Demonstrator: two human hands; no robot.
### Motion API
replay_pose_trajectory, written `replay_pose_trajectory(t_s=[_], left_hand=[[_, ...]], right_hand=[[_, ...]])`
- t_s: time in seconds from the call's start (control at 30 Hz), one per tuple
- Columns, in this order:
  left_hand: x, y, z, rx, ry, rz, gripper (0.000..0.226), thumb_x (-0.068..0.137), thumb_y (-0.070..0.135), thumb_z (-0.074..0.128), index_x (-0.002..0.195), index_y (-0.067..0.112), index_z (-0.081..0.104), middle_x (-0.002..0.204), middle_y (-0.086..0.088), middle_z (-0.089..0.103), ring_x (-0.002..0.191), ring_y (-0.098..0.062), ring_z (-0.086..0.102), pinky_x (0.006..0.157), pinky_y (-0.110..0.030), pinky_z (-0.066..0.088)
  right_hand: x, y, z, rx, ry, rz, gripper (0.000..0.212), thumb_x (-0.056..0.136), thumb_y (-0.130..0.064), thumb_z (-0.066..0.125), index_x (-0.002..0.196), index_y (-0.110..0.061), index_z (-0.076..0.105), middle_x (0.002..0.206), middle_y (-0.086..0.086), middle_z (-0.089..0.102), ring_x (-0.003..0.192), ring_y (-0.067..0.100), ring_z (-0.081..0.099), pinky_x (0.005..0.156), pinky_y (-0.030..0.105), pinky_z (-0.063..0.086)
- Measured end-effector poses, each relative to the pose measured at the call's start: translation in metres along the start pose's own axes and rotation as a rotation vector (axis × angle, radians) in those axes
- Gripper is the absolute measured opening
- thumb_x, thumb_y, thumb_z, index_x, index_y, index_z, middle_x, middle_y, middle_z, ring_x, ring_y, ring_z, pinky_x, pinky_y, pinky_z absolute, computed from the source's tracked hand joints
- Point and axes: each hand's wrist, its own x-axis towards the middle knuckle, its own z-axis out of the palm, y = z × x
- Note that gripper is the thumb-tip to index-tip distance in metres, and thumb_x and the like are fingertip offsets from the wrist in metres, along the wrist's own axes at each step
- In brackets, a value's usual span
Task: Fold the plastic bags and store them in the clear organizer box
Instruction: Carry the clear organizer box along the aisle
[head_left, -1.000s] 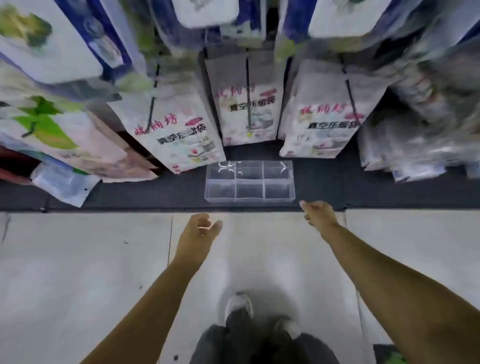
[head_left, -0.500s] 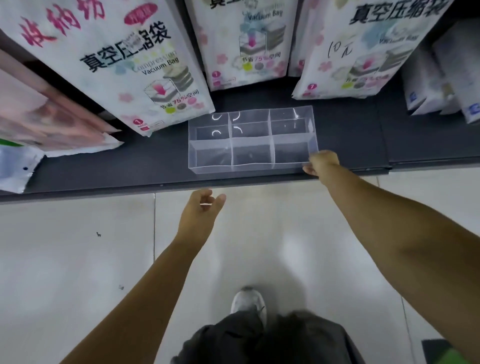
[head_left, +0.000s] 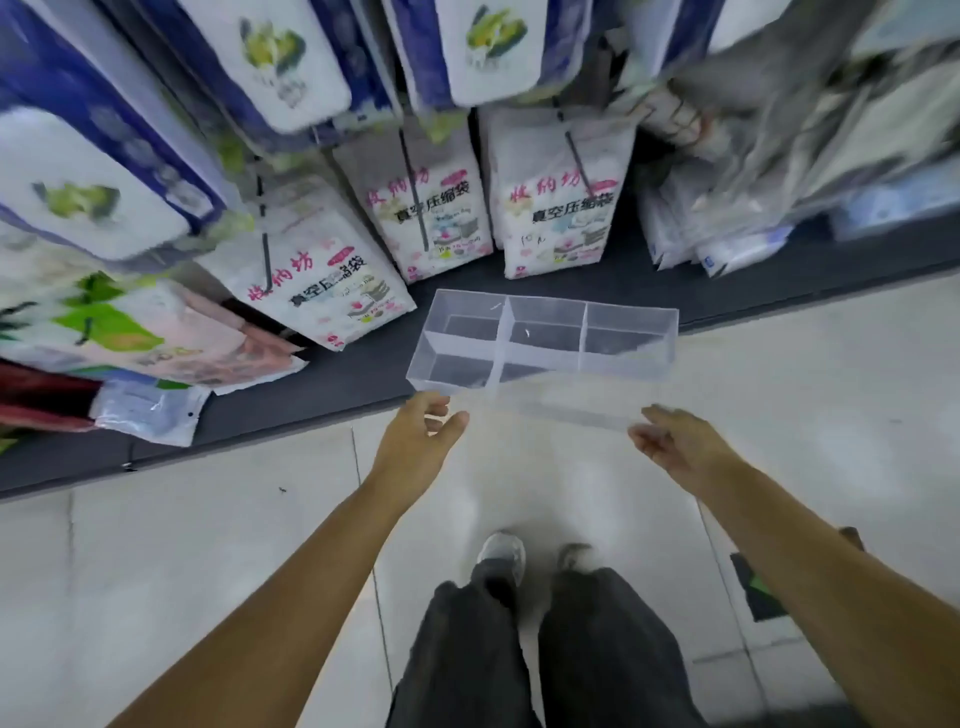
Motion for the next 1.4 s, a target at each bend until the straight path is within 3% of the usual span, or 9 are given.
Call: replay_pose_trajectory(t_s=[0.2,0.3,0.37,0.5,0.63,0.8,0.97,1.17,1.4], left_hand=[[-0.097,0.132,-0.027,0.054,-0.158,0.246,0.024,0.091,0.034,0.061,0.113,0.027,0.055,0.115,0.008,0.06,0.097,0.006,0.055,0.073,-0.003,0.041],[-0.138,0.191,-0.024,0.052,-0.252,0.37,0.026,0.092,0.03,0.061,0.116,0.02,0.057,0.114,0.004,0.062,0.103,-0.006,0.058,0.09,-0.021,0.046],[-0.161,0.223,-0.014,0.072,-0.303,0.48,0.022,0.092,0.03,0.062,0.112,0.024,0.058,0.109,0.01,0.063,0.098,-0.002,0.058,0.086,-0.018,0.044],[-0.192,0.273,0.028,0.068,-0.436,0.643,0.015,0.091,0.032,0.062,0.102,0.041,0.057,0.105,0.018,0.064,0.093,0.004,0.059,0.081,-0.009,0.045],[-0.209,0.312,0.106,0.151,-0.57,0.679,0.013,0.09,0.031,0.063,0.1,0.038,0.058,0.103,0.015,0.065,0.091,0.001,0.06,0.075,-0.006,0.042],[-0.22,0.356,0.21,0.326,-0.699,0.636,0.016,0.091,0.029,0.062,0.107,0.026,0.058,0.104,0.01,0.062,0.097,-0.007,0.059,0.074,-0.015,0.043],[-0.22,0.399,0.284,0.353,-0.699,0.619,0.013,0.092,0.028,0.061,0.105,0.025,0.059,0.103,0.006,0.063,0.095,-0.01,0.059,0.082,-0.023,0.044],[-0.168,0.456,0.37,0.421,-0.655,0.546,0.014,0.092,0.027,0.061,0.106,0.025,0.059,0.105,0.009,0.063,0.096,-0.004,0.058,0.075,-0.017,0.042],[-0.108,0.628,0.522,0.446,-0.691,0.641,0.015,0.093,0.025,0.06,0.108,0.022,0.059,0.101,0.012,0.061,0.095,-0.003,0.057,0.077,-0.017,0.041]], right_hand=[[-0.174,-0.041,-0.092,0.116,0.023,-0.114,0.008,0.094,-0.004,0.055,0.086,-0.008,0.051,0.075,0.008,0.047,0.067,0.016,0.052,0.069,0.025,0.055],[-0.242,-0.044,-0.144,0.198,0.072,-0.177,0.004,0.093,-0.005,0.054,0.091,-0.009,0.054,0.075,0.009,0.05,0.063,0.015,0.056,0.056,0.022,0.055],[-0.281,-0.036,-0.178,0.248,0.105,-0.203,0.004,0.092,-0.013,0.058,0.093,-0.011,0.055,0.077,0.008,0.055,0.059,0.011,0.061,0.056,0.021,0.054],[-0.332,0.0,-0.242,0.477,0.311,-0.236,0.028,0.089,-0.026,0.064,0.111,-0.01,0.056,0.099,0.008,0.059,0.067,0.008,0.067,0.058,0.015,0.053],[-0.364,0.035,-0.298,0.697,0.43,-0.233,0.041,0.084,-0.029,0.066,0.121,-0.013,0.057,0.107,0.01,0.056,0.071,0.011,0.066,0.053,0.016,0.053],[-0.37,0.019,-0.365,0.83,0.522,-0.244,0.017,0.087,-0.024,0.064,0.1,-0.014,0.062,0.081,0.008,0.059,0.063,0.014,0.065,0.052,0.02,0.055],[-0.347,-0.035,-0.431,0.921,0.591,-0.25,0.021,0.088,-0.022,0.065,0.105,-0.012,0.061,0.096,0.01,0.056,0.076,0.019,0.062,0.053,0.02,0.055],[-0.281,-0.128,-0.516,1.05,0.583,-0.285,0.017,0.088,-0.02,0.064,0.102,-0.011,0.059,0.093,0.008,0.057,0.071,0.016,0.062,0.055,0.021,0.056],[-0.218,-0.274,-0.621,1.186,0.647,-0.25,0.013,0.088,-0.019,0.065,0.095,-0.014,0.056,0.092,0.01,0.055,0.076,0.018,0.059,0.051,0.02,0.055]])
